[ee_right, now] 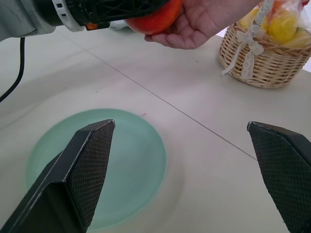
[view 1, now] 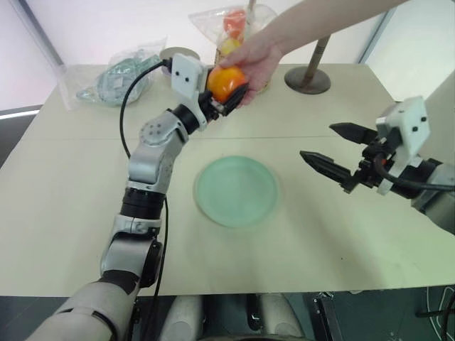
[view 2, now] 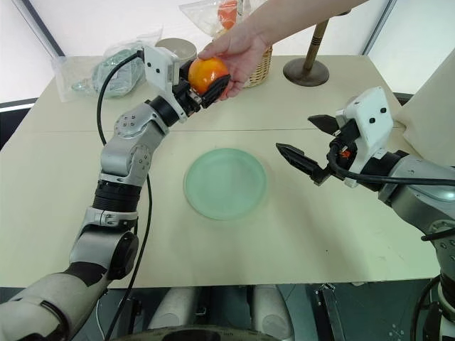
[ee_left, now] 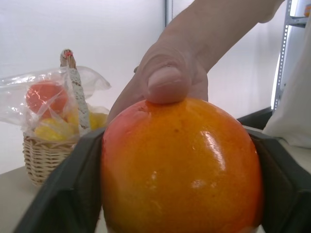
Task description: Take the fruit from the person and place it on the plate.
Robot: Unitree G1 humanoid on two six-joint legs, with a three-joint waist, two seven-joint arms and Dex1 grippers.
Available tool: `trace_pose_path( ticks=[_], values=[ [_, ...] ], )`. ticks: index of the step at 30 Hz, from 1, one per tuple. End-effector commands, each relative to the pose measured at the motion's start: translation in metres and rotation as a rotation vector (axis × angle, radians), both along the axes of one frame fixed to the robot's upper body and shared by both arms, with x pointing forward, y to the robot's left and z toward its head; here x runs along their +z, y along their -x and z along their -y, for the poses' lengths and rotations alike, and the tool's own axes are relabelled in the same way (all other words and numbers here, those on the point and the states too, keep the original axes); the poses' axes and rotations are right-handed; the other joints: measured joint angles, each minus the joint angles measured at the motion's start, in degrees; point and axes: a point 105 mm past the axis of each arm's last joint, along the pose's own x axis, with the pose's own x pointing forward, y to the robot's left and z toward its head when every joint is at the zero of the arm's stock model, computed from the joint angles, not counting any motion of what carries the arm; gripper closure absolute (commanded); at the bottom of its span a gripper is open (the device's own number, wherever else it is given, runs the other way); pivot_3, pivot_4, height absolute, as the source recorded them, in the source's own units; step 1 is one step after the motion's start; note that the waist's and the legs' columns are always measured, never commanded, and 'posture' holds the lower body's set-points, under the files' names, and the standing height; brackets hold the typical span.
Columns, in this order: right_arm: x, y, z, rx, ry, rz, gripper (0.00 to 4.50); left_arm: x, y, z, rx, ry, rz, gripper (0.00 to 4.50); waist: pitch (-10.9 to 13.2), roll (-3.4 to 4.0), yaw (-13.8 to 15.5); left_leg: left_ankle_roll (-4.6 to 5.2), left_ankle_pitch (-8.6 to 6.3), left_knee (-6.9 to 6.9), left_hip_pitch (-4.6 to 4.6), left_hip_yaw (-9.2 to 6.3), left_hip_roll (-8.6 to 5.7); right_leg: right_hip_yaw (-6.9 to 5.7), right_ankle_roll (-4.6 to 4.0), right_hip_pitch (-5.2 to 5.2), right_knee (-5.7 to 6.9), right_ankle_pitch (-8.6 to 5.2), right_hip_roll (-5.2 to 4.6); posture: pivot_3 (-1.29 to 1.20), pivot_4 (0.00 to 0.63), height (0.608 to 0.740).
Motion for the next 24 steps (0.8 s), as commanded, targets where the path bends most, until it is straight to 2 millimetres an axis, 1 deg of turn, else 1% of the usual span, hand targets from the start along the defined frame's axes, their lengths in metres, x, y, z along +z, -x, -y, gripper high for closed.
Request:
trace_pose_path(
  ticks=[1,4,9,13,15,19,22,24],
  values=[
    [0.009,0.005,0.0,0.001,0.012,0.044,0.0,0.02,0.007,0.003,-0.019,0.018,0.07,1.45,0.0,0.0,0.0,0.0,0.0,0.0,0.0,0.0,0.0,0.0,0.0,0.0,0.0,0.0,0.0,0.0,0.15,0.74],
    [0.009,0.005,0.0,-0.001,0.011,0.043,0.0,0.02,0.008,0.003,-0.028,0.028,0.058,1.45,0.0,0.0,0.0,0.0,0.0,0.0,0.0,0.0,0.0,0.0,0.0,0.0,0.0,0.0,0.0,0.0,0.15,0.74],
    [0.008,0.006,0.001,-0.004,0.01,0.04,0.0,0.02,0.014,-0.005,-0.059,0.046,0.035,1.45,0.0,0.0,0.0,0.0,0.0,0.0,-0.01,0.0,0.0,0.0,0.0,0.0,0.0,0.0,-0.02,0.0,0.15,0.74],
    [0.007,0.006,0.001,-0.007,0.008,0.037,0.0,0.025,0.022,-0.012,-0.118,0.08,0.007,1.45,0.0,0.0,-0.1,0.0,0.0,0.0,-0.01,-0.01,0.01,0.0,0.0,-0.01,0.0,0.0,-0.04,0.0,0.15,0.74],
    [0.006,0.006,0.001,-0.007,0.008,0.035,0.0,0.026,0.028,-0.014,-0.148,0.067,0.003,1.45,0.0,0.0,-0.1,0.0,0.0,0.0,-0.01,-0.01,0.01,0.0,0.0,-0.02,0.0,0.0,-0.04,0.0,0.15,0.74],
    [0.005,0.006,0.002,-0.006,0.007,0.031,0.0,0.026,0.039,-0.029,-0.199,0.007,-0.016,1.45,0.0,0.0,-0.1,0.0,0.0,-0.01,0.0,-0.01,0.02,0.01,0.0,-0.02,0.01,0.0,-0.02,0.0,0.15,0.74],
    [0.005,0.007,0.003,-0.002,0.011,0.026,0.0,0.022,0.048,-0.039,-0.272,-0.062,-0.064,1.45,0.0,0.0,-0.2,0.0,0.0,-0.01,0.02,-0.01,0.02,0.0,-0.01,-0.02,0.01,0.0,0.02,0.0,0.15,0.74],
    [0.004,0.009,0.003,0.01,0.014,0.016,0.0,0.01,0.064,-0.045,-0.391,-0.18,-0.115,1.45,0.0,0.01,-0.3,0.0,0.0,-0.01,0.02,0.0,0.02,-0.01,-0.01,-0.02,0.02,-0.01,0.04,0.0,0.15,0.74]
  ],
)
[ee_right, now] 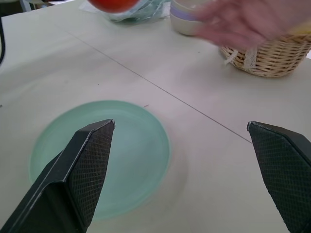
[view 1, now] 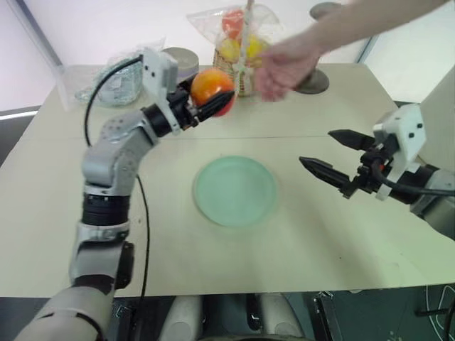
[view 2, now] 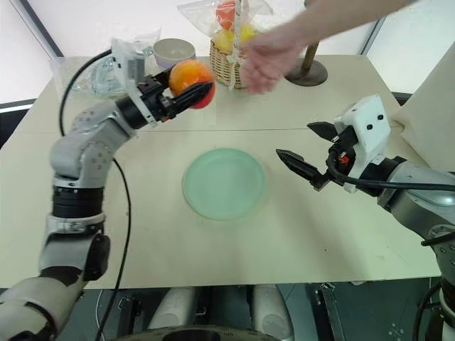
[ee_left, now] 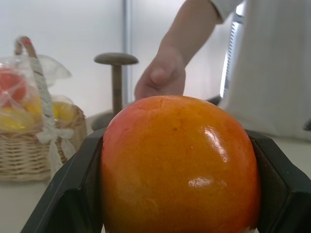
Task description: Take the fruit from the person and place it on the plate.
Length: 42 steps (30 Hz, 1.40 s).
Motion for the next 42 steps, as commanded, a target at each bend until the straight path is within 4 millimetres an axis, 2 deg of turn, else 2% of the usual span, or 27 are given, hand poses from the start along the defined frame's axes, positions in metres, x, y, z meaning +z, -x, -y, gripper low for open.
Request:
trace_pose_path(
  ticks=[1,4,8,15,21,26,28,29,38,42],
  values=[
    [0.012,0.007,0.002,0.018,0.014,0.043,0.0,-0.009,0.031,-0.006,-0.22,-0.163,-0.015,1.45,0.0,0.01,-0.2,0.0,0.0,-0.01,0.0,0.0,0.01,0.0,0.0,0.0,-0.02,0.0,0.0,0.0,0.15,0.74],
    [0.007,0.01,0.001,0.052,0.034,0.011,0.0,-0.032,0.04,-0.014,-0.334,-0.321,-0.062,1.45,0.0,0.03,-0.1,0.0,0.0,-0.07,0.02,0.02,0.01,-0.01,-0.03,0.0,-0.04,-0.02,0.01,0.0,0.15,0.74],
    [-0.001,0.009,0.002,0.079,0.07,-0.025,0.0,-0.062,0.03,-0.019,-0.409,-0.486,-0.074,1.45,0.0,0.02,0.2,0.0,0.0,-0.05,0.01,0.02,-0.03,-0.04,-0.24,0.06,-0.15,-0.13,-0.03,0.0,0.15,0.74],
    [-0.007,0.004,0.0,0.088,0.075,-0.028,0.0,-0.086,0.003,0.006,-0.41,-0.49,-0.026,1.45,0.0,0.0,0.2,0.03,-0.01,-0.01,-0.15,0.04,-0.02,0.0,-0.02,-0.06,-0.19,-0.01,-0.14,0.0,0.15,0.74],
    [-0.008,0.006,-0.001,0.079,0.069,-0.023,0.0,-0.104,0.004,0.021,-0.473,-0.5,-0.016,1.45,0.0,0.0,0.0,0.12,-0.06,-0.02,-0.4,0.02,0.01,0.0,0.0,-0.34,-0.12,0.0,-0.12,0.0,0.15,0.74],
    [-0.008,0.007,0.0,0.068,0.069,-0.022,0.0,-0.119,0.007,0.024,-0.512,-0.531,-0.029,1.45,0.0,0.0,0.1,0.12,-0.06,0.0,-0.46,0.02,0.0,-0.01,0.01,-0.4,-0.09,0.01,-0.13,0.0,0.15,0.74],
    [-0.008,0.008,0.0,0.065,0.068,-0.021,0.0,-0.123,0.008,0.025,-0.52,-0.535,-0.026,0.39,0.0,0.01,0.1,0.12,-0.06,0.01,-0.47,0.02,0.0,-0.01,0.01,-0.4,-0.09,0.01,-0.13,0.0,0.15,0.74],
    [-0.008,0.008,0.001,0.064,0.068,-0.021,0.0,-0.123,0.009,0.025,-0.523,-0.535,-0.024,0.07,0.0,0.01,0.1,0.12,-0.06,0.01,-0.47,0.02,0.0,-0.01,0.01,-0.4,-0.09,0.01,-0.13,0.0,0.15,0.74],
    [-0.008,0.009,0.002,0.058,0.068,-0.02,0.0,-0.126,0.011,0.029,-0.534,-0.532,-0.009,0.07,0.0,0.01,0.1,0.12,-0.06,0.01,-0.46,0.02,0.0,-0.01,0.01,-0.4,-0.07,0.01,-0.13,0.0,0.15,0.74],
    [-0.008,0.009,0.002,0.058,0.069,-0.018,0.0,-0.112,0.008,0.02,-0.504,-0.512,0.006,0.07,0.0,0.01,0.1,0.12,-0.06,0.02,-0.46,0.01,0.0,-0.01,0.01,-0.4,-0.05,0.01,-0.12,0.0,0.15,0.74]
  ],
)
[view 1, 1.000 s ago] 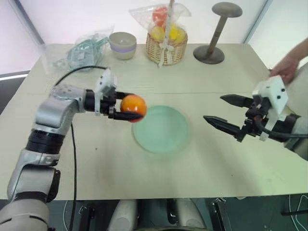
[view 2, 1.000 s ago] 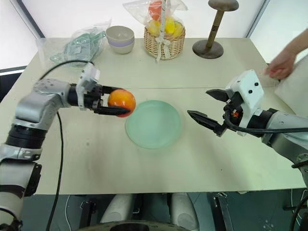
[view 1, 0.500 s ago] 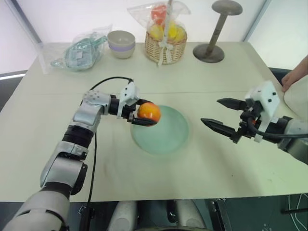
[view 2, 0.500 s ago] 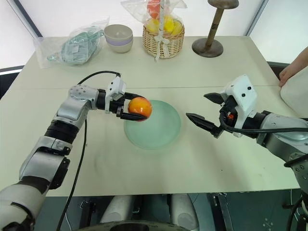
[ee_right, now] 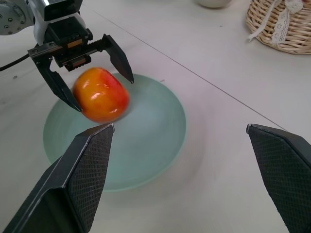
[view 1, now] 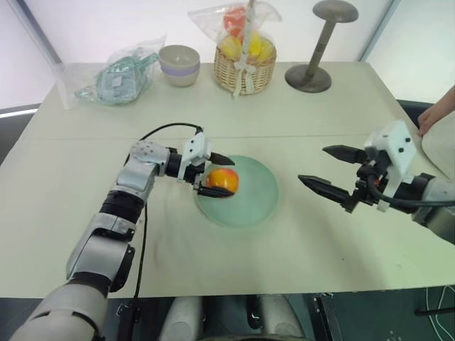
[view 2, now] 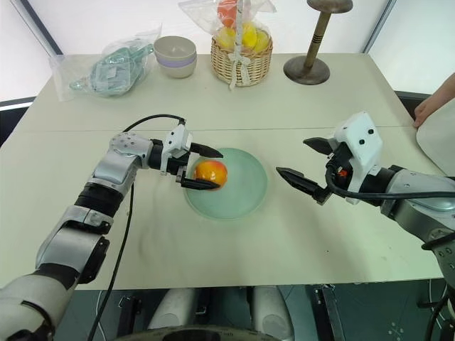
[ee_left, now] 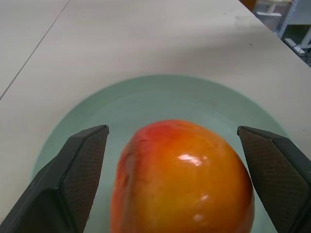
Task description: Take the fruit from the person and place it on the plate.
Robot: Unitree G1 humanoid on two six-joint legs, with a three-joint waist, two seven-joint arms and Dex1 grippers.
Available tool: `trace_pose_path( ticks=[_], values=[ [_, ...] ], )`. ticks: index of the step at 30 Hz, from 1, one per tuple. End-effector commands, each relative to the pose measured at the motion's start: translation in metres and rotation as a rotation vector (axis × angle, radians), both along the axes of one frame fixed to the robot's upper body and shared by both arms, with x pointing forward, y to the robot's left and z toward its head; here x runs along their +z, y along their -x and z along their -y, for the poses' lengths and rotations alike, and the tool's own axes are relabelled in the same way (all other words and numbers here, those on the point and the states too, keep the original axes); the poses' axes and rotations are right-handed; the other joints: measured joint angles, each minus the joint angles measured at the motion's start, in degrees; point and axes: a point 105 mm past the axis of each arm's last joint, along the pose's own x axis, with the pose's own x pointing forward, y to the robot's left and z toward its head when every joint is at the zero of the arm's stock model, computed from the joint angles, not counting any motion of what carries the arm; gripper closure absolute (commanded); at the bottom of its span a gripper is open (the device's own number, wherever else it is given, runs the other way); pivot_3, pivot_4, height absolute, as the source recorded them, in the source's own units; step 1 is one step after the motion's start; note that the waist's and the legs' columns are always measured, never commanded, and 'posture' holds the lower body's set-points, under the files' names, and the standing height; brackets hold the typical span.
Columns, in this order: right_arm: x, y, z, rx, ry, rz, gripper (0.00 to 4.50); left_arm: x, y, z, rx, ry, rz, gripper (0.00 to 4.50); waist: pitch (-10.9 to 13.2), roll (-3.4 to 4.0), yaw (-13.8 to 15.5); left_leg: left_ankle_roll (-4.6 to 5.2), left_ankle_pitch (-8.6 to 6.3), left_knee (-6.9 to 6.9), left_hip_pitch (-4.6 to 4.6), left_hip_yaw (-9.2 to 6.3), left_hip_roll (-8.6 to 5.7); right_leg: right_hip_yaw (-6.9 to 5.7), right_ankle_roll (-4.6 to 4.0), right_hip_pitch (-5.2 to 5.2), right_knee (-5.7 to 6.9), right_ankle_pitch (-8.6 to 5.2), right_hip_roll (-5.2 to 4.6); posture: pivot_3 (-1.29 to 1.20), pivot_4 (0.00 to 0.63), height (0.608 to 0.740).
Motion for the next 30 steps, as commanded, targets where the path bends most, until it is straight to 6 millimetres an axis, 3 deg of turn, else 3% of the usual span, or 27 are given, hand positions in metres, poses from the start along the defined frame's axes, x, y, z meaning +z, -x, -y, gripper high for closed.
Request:
trace_pose_path(
  ticks=[1,4,9,17,22,30],
  values=[
    [0.011,0.004,-0.001,0.006,0.004,0.057,0.0,0.027,-0.004,-0.01,0.025,0.046,0.057,0.07,0.0,0.0,-0.1,0.0,0.0,0.0,0.0,0.0,0.0,0.0,0.0,0.0,0.0,0.0,0.0,0.0,0.15,0.74],
    [0.01,0.004,-0.001,0.001,0.003,0.057,0.0,0.063,-0.015,-0.024,0.124,0.155,0.048,0.07,0.0,0.0,-0.1,0.0,0.0,0.0,0.01,-0.01,0.01,-0.01,0.0,-0.01,0.03,0.0,0.01,0.0,0.15,0.74],
    [0.009,0.004,0.0,-0.002,0.0,0.057,0.0,0.092,-0.006,-0.045,0.161,0.191,0.01,0.07,0.0,0.02,-0.1,0.0,0.0,0.02,0.0,-0.04,-0.01,-0.04,0.0,0.01,0.03,0.0,0.04,0.0,0.15,0.74],
    [0.012,0.007,0.001,0.02,0.03,0.053,0.0,0.093,0.02,-0.091,0.148,0.004,0.016,0.07,0.0,0.02,-0.4,-0.01,0.01,0.02,0.05,-0.04,0.01,-0.03,-0.01,0.01,0.09,-0.01,0.04,0.0,0.15,0.74],
    [0.011,0.015,0.003,0.051,0.081,0.03,0.0,0.097,0.024,-0.119,0.2,-0.074,0.043,0.07,0.0,0.02,0.0,-0.02,0.01,0.02,0.05,-0.04,-0.01,-0.04,-0.01,0.04,0.06,-0.01,0.04,0.0,0.15,0.74],
    [0.011,0.018,0.002,0.07,0.091,0.019,0.0,0.098,0.027,-0.121,0.212,-0.069,0.05,0.07,0.0,0.02,-0.1,-0.01,0.01,0.02,0.05,-0.04,-0.01,-0.04,-0.01,0.06,0.03,-0.01,0.01,0.0,0.15,0.74]
  ],
)
